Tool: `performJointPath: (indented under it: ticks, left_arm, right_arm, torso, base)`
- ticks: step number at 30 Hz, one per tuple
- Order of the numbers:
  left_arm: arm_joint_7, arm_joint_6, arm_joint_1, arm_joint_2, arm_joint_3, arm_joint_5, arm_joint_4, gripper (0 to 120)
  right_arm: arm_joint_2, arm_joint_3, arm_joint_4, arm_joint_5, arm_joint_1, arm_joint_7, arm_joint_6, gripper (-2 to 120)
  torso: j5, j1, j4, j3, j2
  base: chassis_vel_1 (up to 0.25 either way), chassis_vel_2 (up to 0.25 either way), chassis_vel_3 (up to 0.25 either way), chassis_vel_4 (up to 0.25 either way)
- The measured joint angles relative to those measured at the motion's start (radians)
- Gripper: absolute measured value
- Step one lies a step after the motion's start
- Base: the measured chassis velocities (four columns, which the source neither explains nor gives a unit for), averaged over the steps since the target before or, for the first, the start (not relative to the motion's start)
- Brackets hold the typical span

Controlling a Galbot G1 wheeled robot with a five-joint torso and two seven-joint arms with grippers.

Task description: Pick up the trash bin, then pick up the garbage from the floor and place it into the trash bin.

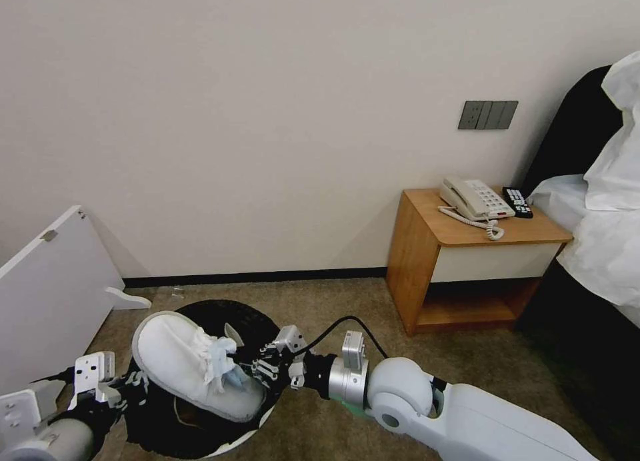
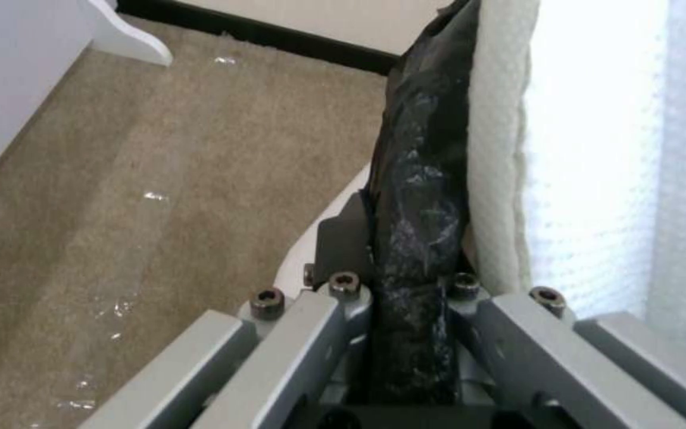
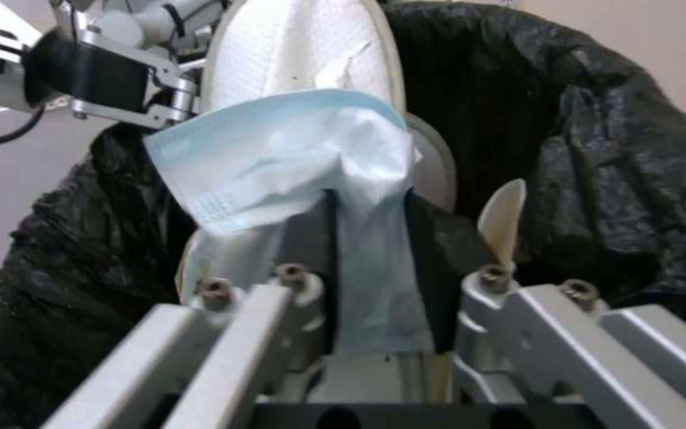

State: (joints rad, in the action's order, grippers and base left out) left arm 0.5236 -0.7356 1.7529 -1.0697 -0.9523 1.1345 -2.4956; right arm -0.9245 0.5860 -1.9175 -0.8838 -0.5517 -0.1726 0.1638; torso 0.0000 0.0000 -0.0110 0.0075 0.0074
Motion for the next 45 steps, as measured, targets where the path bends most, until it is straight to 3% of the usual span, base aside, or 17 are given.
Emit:
performJointPath:
  ticks: [5,6,19,34,45]
  left_arm:
    - [0.000,0.000,0.000,0.000,0.000,0.000,0.000,3]
    - [0.000,0.000,0.000,0.000,0.000,0.000,0.002,3]
    - [0.000,0.000,0.000,0.000,0.003,-0.002,0.009,3]
    - [-0.001,0.000,-0.001,0.005,-0.002,-0.002,0.023,3]
    - [0.005,0.000,-0.001,0.001,0.002,0.000,0.022,3]
  right_arm:
    - [0.003,0.000,-0.001,0.003,-0.001,0.002,0.000,38]
    - [0.006,0.000,-0.006,0.007,-0.003,0.003,0.000,51]
    - [0.047,-0.055,-0.077,0.020,-0.031,0.003,-0.028,96]
    - [0.155,-0.201,-0.193,0.067,-0.138,-0.026,-0.085,100]
    - [0.165,-0.237,-0.209,0.074,-0.173,-0.030,-0.119,100]
  torso:
    - [0.0000,0.000,0.0001,0.000,0.000]
    - [0.0000,0.000,0.0000,0.000,0.000]
    - [0.0000,0.000,0.0001,0.000,0.000]
    - [0.0001,0.000,0.0000,0.000,0.000]
    - [0.0000,0.000,0.0002,0.000,0.000]
  base:
    - [0.000,0.000,0.000,0.000]
    - [0.000,0.000,0.000,0.000]
    - [0.000,0.000,0.000,0.000]
    - [0.000,0.000,0.000,0.000]
    - [0.000,0.000,0.000,0.000]
